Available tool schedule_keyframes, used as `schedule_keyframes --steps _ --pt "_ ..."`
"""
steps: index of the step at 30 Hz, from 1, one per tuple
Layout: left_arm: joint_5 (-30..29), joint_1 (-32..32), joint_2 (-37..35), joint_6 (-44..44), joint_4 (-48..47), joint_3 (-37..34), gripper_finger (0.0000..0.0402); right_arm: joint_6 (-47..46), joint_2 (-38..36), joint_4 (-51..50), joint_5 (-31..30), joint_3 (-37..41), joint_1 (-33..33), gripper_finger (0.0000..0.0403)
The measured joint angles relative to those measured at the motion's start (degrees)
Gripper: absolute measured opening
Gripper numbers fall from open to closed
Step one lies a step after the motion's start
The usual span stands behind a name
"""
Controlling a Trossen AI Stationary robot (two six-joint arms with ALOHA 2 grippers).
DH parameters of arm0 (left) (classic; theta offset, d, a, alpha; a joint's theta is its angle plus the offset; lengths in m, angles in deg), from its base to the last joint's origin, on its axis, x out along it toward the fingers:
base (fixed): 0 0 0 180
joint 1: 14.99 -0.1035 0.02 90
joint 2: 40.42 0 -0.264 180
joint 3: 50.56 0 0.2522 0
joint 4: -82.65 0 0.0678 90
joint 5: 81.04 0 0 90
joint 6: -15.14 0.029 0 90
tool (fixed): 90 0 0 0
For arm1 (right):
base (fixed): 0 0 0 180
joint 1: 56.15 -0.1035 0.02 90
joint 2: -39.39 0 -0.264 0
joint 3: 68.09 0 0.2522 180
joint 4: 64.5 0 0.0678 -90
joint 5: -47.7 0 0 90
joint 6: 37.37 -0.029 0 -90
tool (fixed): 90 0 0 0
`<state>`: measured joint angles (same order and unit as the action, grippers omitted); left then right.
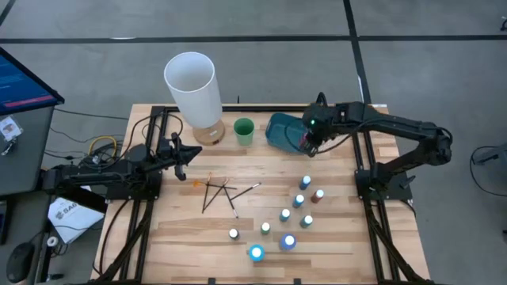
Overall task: Pick & Place Paint Supplies
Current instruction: Put the top red paint bottle into the blue bin
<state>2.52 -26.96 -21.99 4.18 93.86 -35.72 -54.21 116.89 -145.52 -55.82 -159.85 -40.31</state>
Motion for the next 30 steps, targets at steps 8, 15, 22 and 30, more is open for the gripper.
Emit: schedule_keyframes --steps 8,15,22,30 --pt "0.0 0.0 0.0 0.3 0.0 0.0 0.0002 5.6 0.7 2.2 0.9 -1.8 9.4 0.0111" --pt "0.2 0.0 0.0 0.3 0.0 0.0 0.0002 8.9 3.4 10.6 7.6 -1.8 15.4 0.0111" --pt "0.2 0.0 0.0 0.4 0.0 0.0 0.0002 11.8 12.4 15.5 7.9 -1.7 15.9 0.0113" --pt "0.2 0.0 0.0 0.4 0.1 0.0 0.0002 14.4 23.1 16.9 9.6 -7.4 15.9 0.0113"
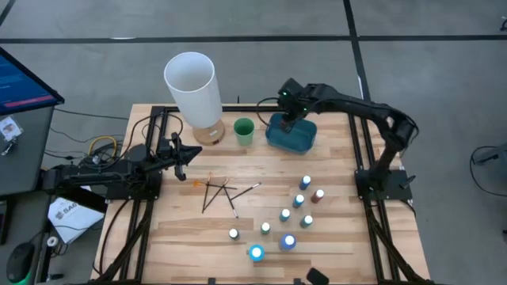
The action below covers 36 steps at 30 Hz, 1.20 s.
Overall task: Pick & Place Paint Supplies
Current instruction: Put the top red paint bottle into the blue bin
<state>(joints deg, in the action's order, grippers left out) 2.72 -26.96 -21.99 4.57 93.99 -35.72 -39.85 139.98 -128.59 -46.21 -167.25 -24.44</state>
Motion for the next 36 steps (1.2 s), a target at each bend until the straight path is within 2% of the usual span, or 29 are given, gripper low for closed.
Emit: schedule_keyframes --steps 6,12,36 --pt "-0.2 0.0 0.0 0.0 0.4 0.0 0.0002 1.6 6.4 -2.2 0.0 -5.5 0.0 0.0113" --pt "-0.2 0.0 0.0 0.0 0.5 0.0 0.0002 2.5 10.4 -3.8 0.0 -7.7 0.5 0.0113" --pt "-0.1 0.0 0.0 0.0 1.2 0.0 0.0002 2.5 11.3 -1.3 2.8 -7.8 2.2 0.0114"
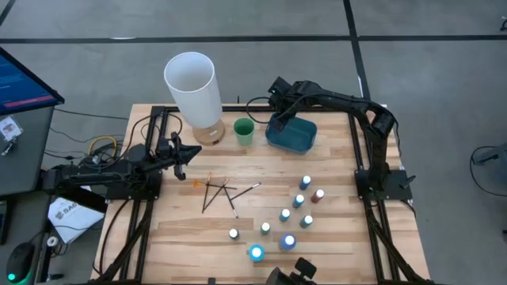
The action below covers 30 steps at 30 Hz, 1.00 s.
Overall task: Pick & Place Paint Supplies
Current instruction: Put the top red paint bottle into the blue bin
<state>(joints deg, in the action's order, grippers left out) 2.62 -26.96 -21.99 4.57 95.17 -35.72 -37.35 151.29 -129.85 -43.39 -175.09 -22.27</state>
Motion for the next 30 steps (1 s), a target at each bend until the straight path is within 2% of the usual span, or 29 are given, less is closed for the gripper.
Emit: schedule_keyframes --steps 30 --pt "-0.1 0.0 0.0 0.0 0.8 0.0 0.0002 -0.1 0.0 2.7 -0.2 2.3 0.7 0.0114"
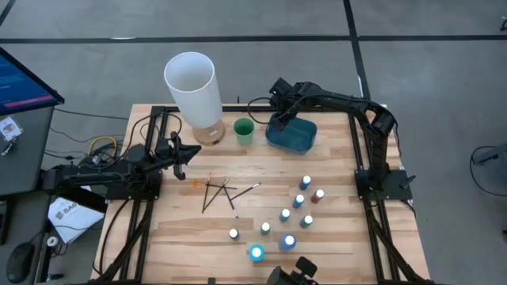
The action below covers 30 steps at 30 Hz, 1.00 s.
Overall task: Pick & Place Paint Supplies
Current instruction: Put the top red paint bottle into the blue bin
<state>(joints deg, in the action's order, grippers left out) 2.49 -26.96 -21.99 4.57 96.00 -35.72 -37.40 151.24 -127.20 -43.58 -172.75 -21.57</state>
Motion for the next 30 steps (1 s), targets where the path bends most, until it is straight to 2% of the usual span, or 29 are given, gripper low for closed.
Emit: schedule_keyframes --steps 30 --pt "0.3 0.0 0.0 0.0 0.0 0.0 0.0002 -1.1 0.0 0.0 -0.2 0.0 -0.1 0.0124"
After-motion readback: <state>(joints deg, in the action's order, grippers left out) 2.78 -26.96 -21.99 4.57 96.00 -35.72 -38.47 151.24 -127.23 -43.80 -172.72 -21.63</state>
